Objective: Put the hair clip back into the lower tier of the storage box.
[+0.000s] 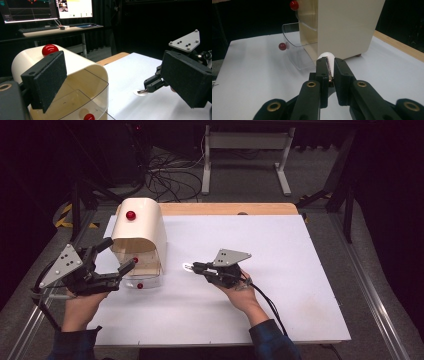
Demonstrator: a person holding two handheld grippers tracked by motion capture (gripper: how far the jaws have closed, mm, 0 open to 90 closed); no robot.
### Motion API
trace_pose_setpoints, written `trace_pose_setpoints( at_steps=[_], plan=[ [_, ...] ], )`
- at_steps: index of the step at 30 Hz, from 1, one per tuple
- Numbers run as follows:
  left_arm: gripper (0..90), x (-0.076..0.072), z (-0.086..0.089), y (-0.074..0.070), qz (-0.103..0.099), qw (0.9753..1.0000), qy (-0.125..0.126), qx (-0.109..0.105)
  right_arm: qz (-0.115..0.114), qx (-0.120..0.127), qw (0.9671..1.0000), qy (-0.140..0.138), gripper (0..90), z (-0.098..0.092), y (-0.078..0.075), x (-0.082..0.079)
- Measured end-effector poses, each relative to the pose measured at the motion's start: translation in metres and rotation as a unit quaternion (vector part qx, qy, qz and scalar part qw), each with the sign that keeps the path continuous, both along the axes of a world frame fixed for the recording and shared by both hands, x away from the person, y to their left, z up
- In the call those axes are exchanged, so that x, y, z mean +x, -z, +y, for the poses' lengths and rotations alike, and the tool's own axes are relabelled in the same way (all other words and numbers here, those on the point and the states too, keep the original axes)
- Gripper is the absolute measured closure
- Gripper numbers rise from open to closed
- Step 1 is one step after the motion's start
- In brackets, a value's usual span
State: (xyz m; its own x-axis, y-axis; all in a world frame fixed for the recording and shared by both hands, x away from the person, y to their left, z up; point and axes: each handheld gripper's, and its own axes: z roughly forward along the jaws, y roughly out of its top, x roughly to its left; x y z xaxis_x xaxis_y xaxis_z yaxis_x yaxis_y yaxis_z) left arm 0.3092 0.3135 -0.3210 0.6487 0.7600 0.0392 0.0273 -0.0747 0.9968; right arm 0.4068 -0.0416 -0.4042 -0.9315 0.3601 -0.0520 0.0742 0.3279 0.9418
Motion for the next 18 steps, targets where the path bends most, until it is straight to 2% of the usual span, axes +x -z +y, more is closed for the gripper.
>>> trace_pose_setpoints(
  at_steps=[7,18],
  plan=[
    [7.8,0.001,-0.003,0.002,0.006,1.0000,0.005,-0.001,0.000,0.006,0.9999,-0.012,83.0,0.010,0.001,0.001],
    [7.8,0.001,-0.001,0.001,0.004,1.0000,0.005,-0.003,-0.004,0.017,0.9994,-0.029,83.0,0.026,0.000,0.001]
  ],
)
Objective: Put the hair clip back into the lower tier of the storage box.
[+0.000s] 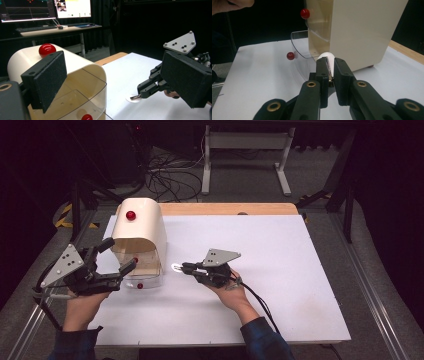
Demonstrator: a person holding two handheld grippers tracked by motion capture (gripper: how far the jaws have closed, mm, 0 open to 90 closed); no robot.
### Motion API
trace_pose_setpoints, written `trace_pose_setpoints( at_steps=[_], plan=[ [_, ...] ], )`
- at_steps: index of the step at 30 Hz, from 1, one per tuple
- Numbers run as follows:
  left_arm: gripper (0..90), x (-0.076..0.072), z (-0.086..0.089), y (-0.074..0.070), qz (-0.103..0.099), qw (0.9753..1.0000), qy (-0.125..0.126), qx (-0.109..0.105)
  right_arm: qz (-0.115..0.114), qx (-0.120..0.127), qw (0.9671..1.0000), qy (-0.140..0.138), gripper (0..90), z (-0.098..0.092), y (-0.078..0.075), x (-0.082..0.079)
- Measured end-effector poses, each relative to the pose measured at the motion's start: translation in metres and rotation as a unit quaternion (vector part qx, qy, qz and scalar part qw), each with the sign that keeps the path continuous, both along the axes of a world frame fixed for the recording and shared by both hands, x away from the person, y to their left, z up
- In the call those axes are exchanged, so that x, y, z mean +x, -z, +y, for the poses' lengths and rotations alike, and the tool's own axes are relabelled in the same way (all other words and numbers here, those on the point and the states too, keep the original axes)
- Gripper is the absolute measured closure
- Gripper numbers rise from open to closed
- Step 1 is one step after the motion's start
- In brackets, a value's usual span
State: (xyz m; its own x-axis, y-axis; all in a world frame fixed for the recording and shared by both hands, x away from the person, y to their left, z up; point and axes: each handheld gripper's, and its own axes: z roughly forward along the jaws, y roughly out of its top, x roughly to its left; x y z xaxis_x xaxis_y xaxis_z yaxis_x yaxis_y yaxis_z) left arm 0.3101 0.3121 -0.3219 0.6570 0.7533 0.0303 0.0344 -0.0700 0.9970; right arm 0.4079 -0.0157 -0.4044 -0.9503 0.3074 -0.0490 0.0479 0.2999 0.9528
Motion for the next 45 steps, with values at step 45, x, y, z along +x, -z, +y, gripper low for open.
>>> trace_pose_setpoints(
  at_steps=[45],
  plan=[
    [7.8,-0.001,0.001,-0.001,-0.003,1.0000,0.005,-0.006,-0.002,0.010,0.9996,-0.028,83.0,0.049,0.006,0.003]
  ],
)
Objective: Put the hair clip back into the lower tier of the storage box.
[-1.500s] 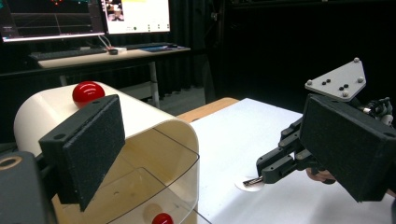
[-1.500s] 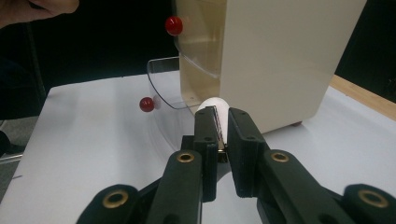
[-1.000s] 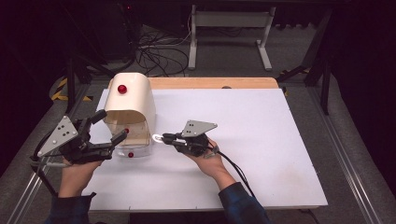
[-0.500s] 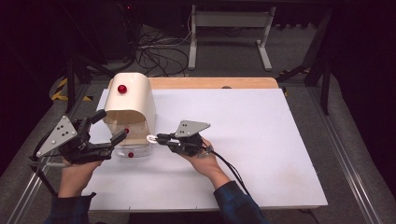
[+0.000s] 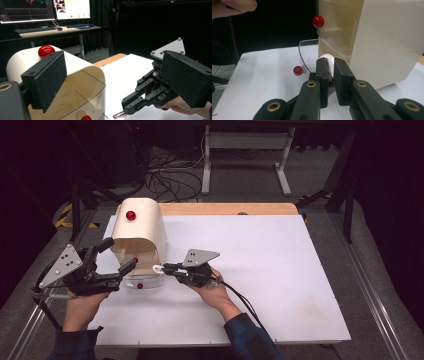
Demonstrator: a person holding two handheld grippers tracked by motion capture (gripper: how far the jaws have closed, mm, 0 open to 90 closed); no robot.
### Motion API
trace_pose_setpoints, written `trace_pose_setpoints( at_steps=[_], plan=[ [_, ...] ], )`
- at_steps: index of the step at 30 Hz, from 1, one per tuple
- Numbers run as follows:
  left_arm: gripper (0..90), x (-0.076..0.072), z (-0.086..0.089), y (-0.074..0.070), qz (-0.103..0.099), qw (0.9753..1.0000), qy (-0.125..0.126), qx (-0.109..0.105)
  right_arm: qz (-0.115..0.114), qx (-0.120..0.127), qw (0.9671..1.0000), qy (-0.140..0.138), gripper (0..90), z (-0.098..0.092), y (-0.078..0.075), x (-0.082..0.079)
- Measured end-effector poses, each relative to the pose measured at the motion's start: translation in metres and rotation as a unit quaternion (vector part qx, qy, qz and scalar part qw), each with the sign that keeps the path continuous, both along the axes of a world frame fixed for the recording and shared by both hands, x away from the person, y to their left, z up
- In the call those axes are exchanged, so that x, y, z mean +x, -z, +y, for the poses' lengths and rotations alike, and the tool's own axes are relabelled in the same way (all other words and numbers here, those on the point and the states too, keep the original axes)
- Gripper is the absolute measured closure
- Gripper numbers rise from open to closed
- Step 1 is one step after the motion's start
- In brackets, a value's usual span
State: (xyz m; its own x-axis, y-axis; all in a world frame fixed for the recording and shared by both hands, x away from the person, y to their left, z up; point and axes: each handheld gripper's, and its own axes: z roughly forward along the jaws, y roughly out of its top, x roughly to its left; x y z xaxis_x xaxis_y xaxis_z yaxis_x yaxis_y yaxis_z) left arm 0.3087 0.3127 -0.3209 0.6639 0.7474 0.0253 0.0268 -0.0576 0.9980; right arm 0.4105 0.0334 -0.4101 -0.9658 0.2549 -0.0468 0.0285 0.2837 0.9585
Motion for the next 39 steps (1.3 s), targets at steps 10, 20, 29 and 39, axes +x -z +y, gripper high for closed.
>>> trace_pose_setpoints(
  at_steps=[10,20,29,39],
  plan=[
    [7.9,0.000,0.000,0.000,0.000,1.0000,0.000,-0.001,0.003,-0.001,1.0000,-0.003,83.0,0.009,0.004,0.002],
    [7.8,0.000,0.002,0.000,0.001,1.0000,0.000,-0.004,0.005,-0.003,1.0000,-0.005,83.0,0.016,0.007,0.004],
    [7.6,0.000,0.002,0.000,0.000,1.0000,-0.001,-0.005,0.007,-0.006,0.9999,-0.006,82.9,0.024,0.010,0.005],
    [7.6,0.000,0.002,0.001,0.002,1.0000,0.001,-0.008,0.010,-0.003,0.9999,-0.004,83.0,0.028,0.011,0.006]
  ],
)
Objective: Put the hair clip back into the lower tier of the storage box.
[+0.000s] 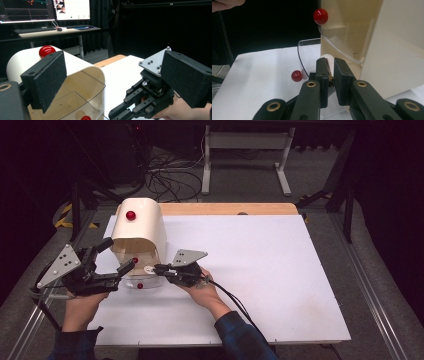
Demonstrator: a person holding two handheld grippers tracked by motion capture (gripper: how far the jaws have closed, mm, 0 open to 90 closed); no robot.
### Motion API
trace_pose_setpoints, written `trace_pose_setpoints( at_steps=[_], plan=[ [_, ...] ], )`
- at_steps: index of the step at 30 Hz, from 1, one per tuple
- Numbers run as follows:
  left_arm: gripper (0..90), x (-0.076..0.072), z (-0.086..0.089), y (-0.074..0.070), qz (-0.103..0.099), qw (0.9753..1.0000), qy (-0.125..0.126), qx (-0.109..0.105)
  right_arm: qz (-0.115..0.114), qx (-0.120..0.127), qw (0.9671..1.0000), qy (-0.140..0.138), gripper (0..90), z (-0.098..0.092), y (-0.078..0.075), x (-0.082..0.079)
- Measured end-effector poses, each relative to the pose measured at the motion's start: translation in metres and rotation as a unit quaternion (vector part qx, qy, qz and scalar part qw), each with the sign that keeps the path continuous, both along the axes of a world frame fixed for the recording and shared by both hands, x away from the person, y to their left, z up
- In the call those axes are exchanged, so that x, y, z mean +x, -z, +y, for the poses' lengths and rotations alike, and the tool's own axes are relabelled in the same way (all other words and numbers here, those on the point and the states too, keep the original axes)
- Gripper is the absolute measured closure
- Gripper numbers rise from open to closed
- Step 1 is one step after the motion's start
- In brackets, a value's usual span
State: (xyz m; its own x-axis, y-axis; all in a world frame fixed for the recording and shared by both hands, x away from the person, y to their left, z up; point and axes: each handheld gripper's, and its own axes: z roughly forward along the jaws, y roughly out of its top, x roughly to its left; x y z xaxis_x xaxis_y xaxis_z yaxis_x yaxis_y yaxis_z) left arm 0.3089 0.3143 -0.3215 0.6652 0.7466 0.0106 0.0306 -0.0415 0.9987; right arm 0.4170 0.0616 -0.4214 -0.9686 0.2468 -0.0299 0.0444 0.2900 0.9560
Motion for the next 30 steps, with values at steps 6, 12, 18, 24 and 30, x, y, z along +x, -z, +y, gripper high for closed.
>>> trace_pose_setpoints(
  at_steps=[6,12,18,24,30],
  plan=[
    [7.6,0.000,0.001,0.000,0.000,1.0000,0.000,-0.001,0.000,-0.001,1.0000,-0.002,82.9,0.004,0.001,0.001],
    [7.6,0.000,0.002,0.000,-0.001,1.0000,0.001,-0.001,0.000,-0.001,1.0000,-0.004,82.9,0.009,0.001,0.002],
    [7.6,0.000,0.002,0.000,0.000,1.0000,0.000,-0.001,0.001,-0.003,1.0000,-0.005,82.9,0.013,0.002,0.003],
    [7.7,0.000,0.003,0.001,0.000,1.0000,0.000,-0.002,0.002,-0.004,1.0000,-0.006,82.9,0.017,0.003,0.005],
    [7.7,0.001,0.002,0.001,0.001,1.0000,0.001,-0.001,0.002,-0.007,1.0000,-0.005,82.9,0.020,0.005,0.006]
  ],
)
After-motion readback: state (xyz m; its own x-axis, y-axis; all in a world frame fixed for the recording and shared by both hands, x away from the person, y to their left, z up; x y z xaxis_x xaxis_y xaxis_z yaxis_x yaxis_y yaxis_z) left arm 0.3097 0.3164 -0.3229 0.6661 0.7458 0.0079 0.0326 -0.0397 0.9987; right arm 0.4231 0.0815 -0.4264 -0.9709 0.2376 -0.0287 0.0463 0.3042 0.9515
